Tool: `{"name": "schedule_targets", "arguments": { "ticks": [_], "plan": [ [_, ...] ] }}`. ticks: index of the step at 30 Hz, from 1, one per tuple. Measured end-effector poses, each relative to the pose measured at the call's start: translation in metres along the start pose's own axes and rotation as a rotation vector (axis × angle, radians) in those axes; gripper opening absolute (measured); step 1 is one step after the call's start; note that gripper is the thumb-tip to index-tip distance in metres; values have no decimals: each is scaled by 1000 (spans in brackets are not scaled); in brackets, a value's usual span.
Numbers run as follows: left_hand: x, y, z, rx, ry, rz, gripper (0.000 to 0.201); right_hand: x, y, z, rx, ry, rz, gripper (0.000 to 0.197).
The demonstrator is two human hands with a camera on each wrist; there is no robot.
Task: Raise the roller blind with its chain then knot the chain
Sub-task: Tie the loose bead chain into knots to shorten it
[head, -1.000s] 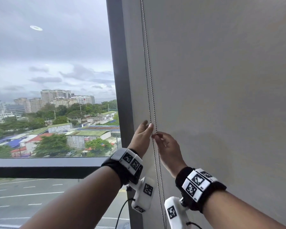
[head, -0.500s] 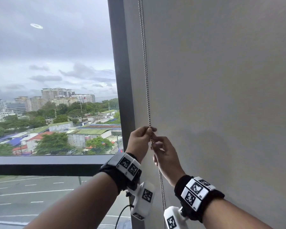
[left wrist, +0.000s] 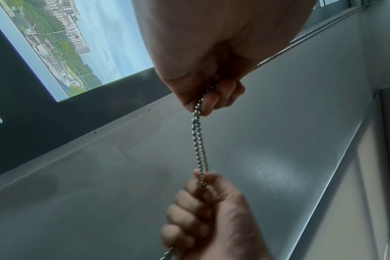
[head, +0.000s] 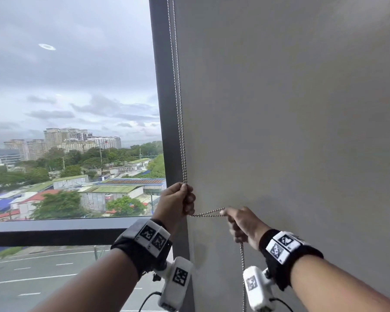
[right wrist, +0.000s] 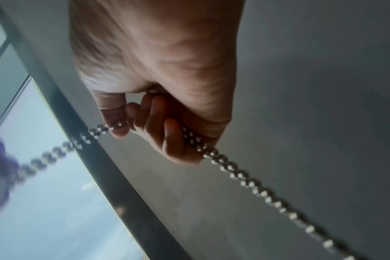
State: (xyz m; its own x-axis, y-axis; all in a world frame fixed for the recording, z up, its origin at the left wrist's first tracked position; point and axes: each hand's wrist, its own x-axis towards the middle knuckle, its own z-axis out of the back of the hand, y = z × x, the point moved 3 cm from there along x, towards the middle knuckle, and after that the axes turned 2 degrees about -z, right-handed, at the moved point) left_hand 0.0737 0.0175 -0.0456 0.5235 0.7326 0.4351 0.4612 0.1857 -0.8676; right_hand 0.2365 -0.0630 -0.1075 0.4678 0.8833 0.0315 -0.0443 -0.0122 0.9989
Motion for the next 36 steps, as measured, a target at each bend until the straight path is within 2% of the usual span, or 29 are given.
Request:
{"name": "schedule_targets", "arguments": {
  "ticks": [4, 12, 15, 23, 26, 28, 32, 36],
  "plan": [
    [-13, -9, -5, 72, 77, -3, 29, -15, 50, -5, 204, 69, -85, 33],
    [-35, -22, -26, 167, 198, -18, 23, -55, 137, -34, 386, 187, 34, 25],
    [-41, -24, -37, 173, 180, -1, 22, -72, 155, -41, 339, 238, 65, 21],
    [-47, -45, -56, 178, 76, -17, 18, -100, 169, -46, 149, 285, 42, 21],
    [-42, -57, -49, 162, -9, -18, 27, -106, 171, -42, 136, 257, 61, 21],
    [-40, -64, -47, 131, 3, -4, 27, -110, 172, -40, 145, 249, 75, 21],
    [-31, -66, -45, 213, 5, 31, 35, -115, 173, -36, 128, 241, 92, 24],
    [-31, -67, -43, 289, -27, 1, 25, -116, 169, -36, 116, 245, 95, 27]
  ]
}}
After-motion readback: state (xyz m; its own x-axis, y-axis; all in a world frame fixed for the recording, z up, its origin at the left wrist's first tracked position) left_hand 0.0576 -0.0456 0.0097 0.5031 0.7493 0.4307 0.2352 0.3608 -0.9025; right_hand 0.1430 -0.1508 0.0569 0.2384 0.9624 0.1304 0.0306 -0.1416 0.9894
